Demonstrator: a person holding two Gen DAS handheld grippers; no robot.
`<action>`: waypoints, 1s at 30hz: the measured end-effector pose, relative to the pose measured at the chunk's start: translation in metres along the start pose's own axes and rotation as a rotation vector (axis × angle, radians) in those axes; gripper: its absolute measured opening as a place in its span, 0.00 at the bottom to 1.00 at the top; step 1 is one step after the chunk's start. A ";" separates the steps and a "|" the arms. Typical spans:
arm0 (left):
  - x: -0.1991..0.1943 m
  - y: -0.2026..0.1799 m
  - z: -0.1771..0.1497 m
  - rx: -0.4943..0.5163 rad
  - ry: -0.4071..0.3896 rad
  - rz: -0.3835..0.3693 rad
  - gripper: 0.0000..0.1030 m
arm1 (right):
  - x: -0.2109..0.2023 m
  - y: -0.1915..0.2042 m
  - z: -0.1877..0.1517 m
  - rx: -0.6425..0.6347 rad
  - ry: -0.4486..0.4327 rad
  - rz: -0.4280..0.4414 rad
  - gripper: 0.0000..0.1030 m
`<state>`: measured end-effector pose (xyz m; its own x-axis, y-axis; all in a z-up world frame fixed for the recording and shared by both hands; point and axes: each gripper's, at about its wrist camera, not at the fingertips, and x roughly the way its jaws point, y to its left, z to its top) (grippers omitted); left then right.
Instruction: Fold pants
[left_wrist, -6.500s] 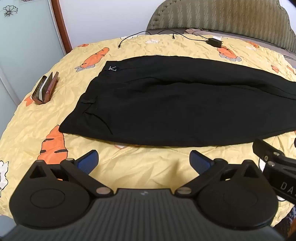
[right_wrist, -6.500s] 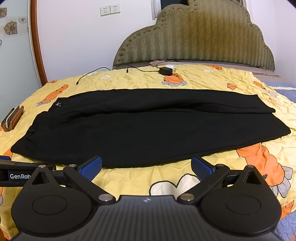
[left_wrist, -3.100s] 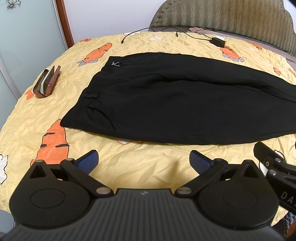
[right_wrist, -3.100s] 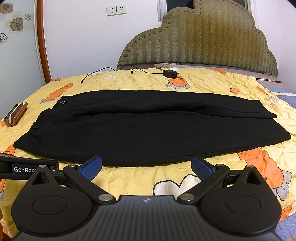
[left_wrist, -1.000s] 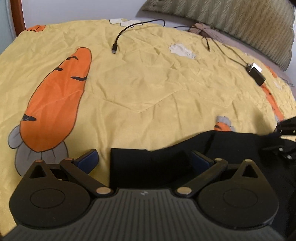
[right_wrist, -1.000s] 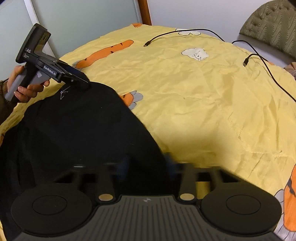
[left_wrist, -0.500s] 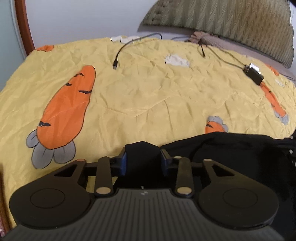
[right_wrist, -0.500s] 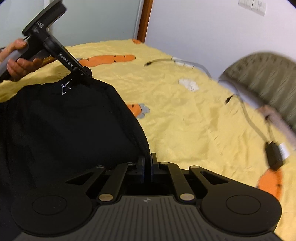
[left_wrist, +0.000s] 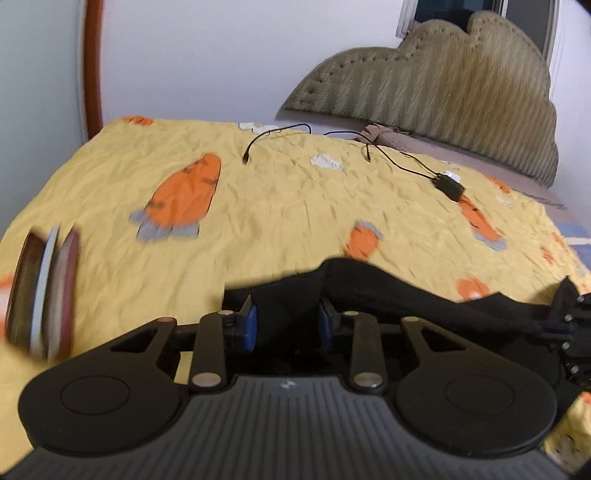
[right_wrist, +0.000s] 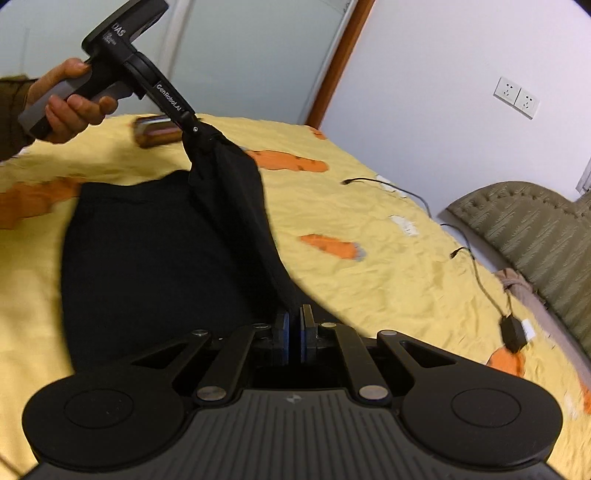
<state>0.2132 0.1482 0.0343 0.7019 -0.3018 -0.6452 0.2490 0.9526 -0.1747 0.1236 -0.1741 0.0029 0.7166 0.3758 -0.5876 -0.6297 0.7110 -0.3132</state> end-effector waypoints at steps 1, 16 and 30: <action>-0.011 0.000 -0.011 -0.011 -0.005 -0.004 0.29 | -0.007 0.010 -0.004 0.000 0.005 0.006 0.05; -0.067 0.002 -0.112 0.004 -0.054 0.062 0.30 | -0.021 0.109 -0.044 -0.084 0.122 0.067 0.05; -0.094 0.031 -0.126 -0.004 -0.037 0.205 0.35 | -0.020 0.135 -0.054 -0.235 0.153 0.004 0.05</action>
<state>0.0710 0.2111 -0.0044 0.7615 -0.1025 -0.6400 0.0955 0.9944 -0.0455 0.0076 -0.1179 -0.0679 0.6714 0.2711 -0.6897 -0.6974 0.5459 -0.4644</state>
